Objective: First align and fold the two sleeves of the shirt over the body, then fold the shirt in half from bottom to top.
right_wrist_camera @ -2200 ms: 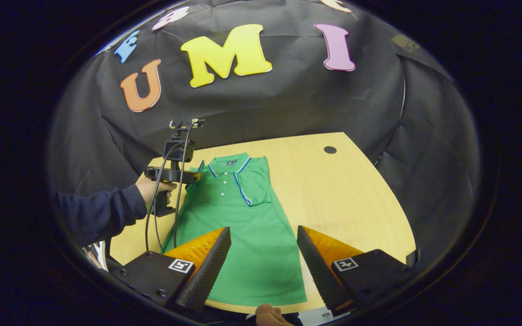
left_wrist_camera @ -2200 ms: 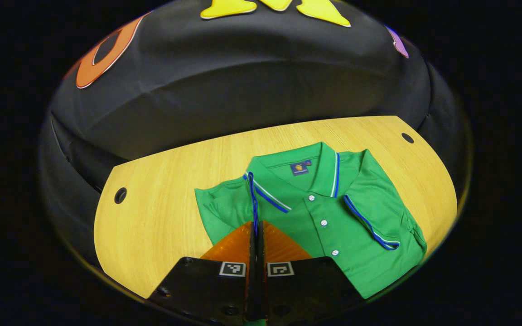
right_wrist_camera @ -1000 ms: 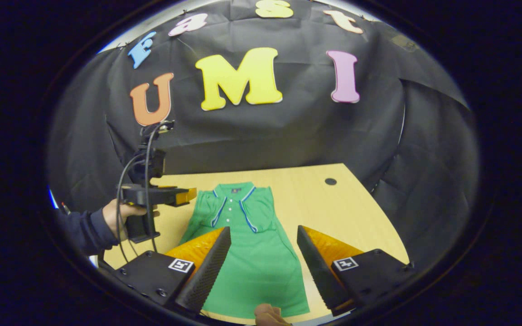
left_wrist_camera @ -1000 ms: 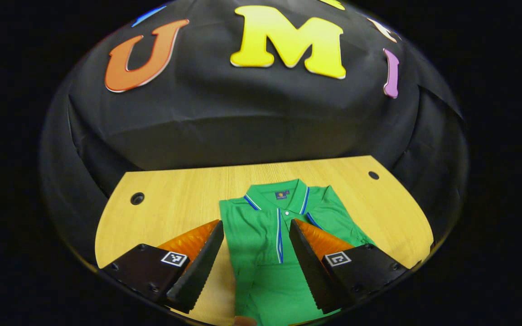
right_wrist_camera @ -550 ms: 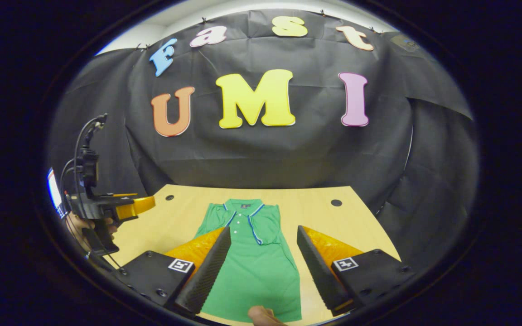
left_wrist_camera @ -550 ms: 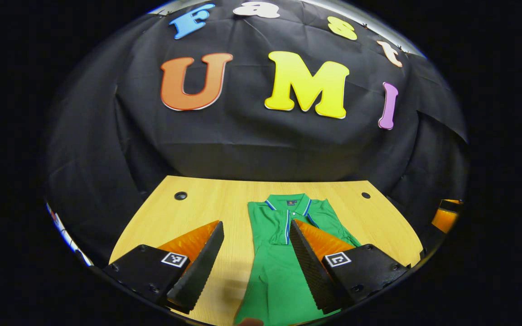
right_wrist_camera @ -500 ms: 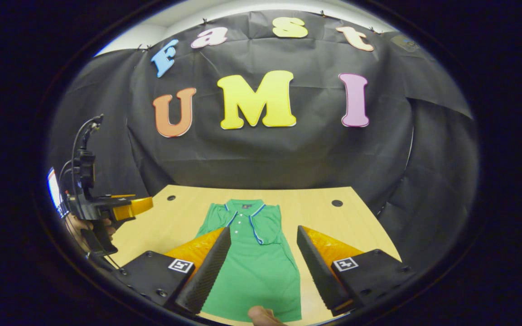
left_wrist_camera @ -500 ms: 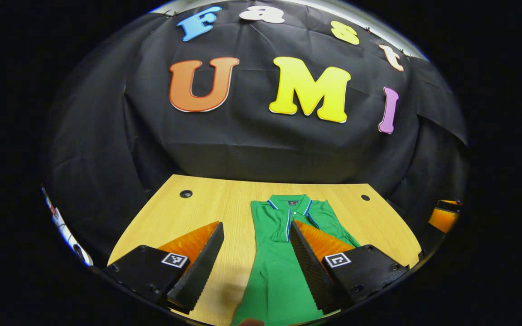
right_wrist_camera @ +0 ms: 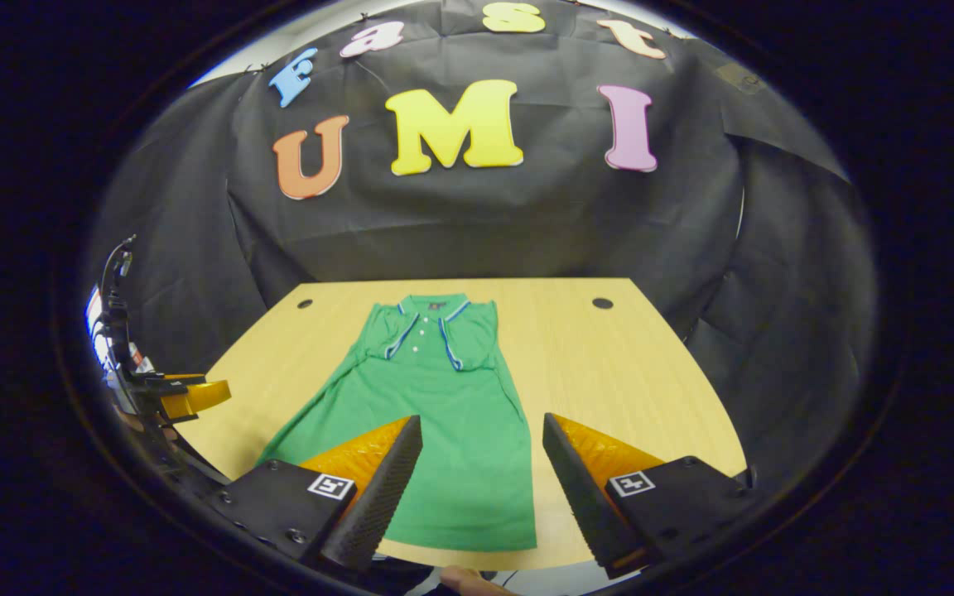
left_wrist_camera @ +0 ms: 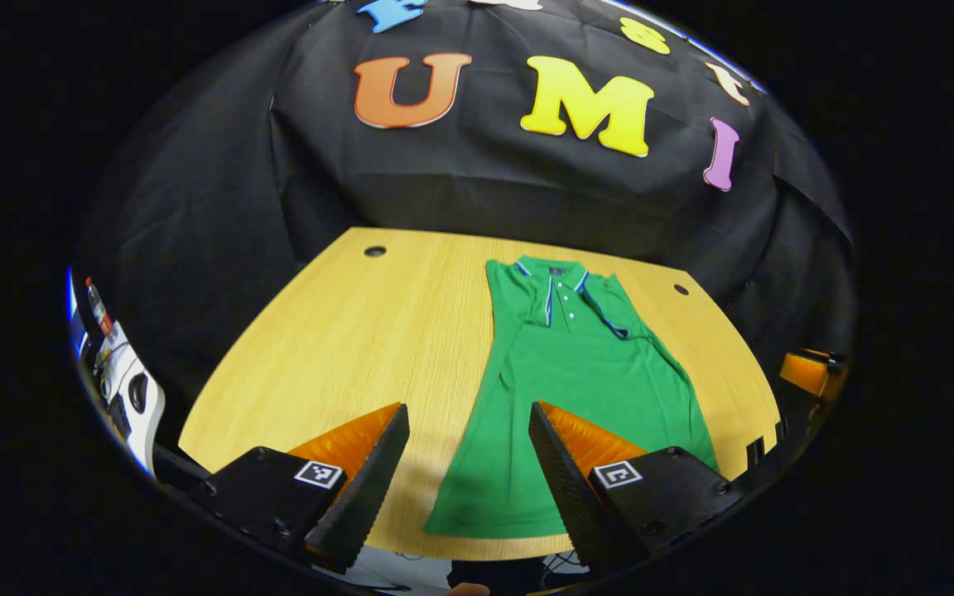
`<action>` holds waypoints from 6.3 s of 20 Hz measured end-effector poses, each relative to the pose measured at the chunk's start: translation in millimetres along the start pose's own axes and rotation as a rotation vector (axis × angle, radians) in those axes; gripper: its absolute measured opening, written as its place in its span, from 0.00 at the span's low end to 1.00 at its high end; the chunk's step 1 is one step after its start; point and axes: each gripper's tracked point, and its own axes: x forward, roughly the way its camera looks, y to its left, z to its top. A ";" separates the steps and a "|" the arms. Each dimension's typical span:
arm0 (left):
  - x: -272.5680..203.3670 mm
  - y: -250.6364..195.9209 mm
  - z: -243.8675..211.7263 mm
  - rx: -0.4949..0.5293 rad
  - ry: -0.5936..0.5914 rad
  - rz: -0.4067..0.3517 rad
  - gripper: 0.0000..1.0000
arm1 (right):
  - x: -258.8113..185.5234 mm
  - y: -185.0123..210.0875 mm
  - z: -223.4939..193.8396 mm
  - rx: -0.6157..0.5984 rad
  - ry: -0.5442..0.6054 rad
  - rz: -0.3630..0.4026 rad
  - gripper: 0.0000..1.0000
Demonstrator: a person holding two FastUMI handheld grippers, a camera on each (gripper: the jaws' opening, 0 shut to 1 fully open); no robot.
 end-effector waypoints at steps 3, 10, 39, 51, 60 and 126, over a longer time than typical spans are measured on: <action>4.9 16.9 -43.6 0.011 0.109 0.045 0.94 | 10.4 -2.9 -56.0 -0.004 0.140 0.028 0.99; 25.9 30.9 -124.2 0.022 0.371 0.070 0.94 | 29.3 -24.8 -144.6 0.025 0.404 -0.039 0.99; 51.8 0.7 -134.1 0.072 0.754 0.006 0.64 | 59.3 -36.9 -182.4 0.033 0.749 -0.140 0.31; 52.7 -11.2 -110.9 0.075 0.782 -0.018 0.28 | 66.0 -27.1 -176.0 -0.001 0.739 -0.109 0.09; 46.3 -14.7 -104.5 0.175 0.681 -0.041 0.03 | 45.7 -24.1 -172.5 -0.008 0.696 -0.066 0.08; 400.1 -44.5 267.1 0.134 0.125 -0.016 0.67 | 438.6 -46.7 214.8 -0.057 0.175 -0.217 0.67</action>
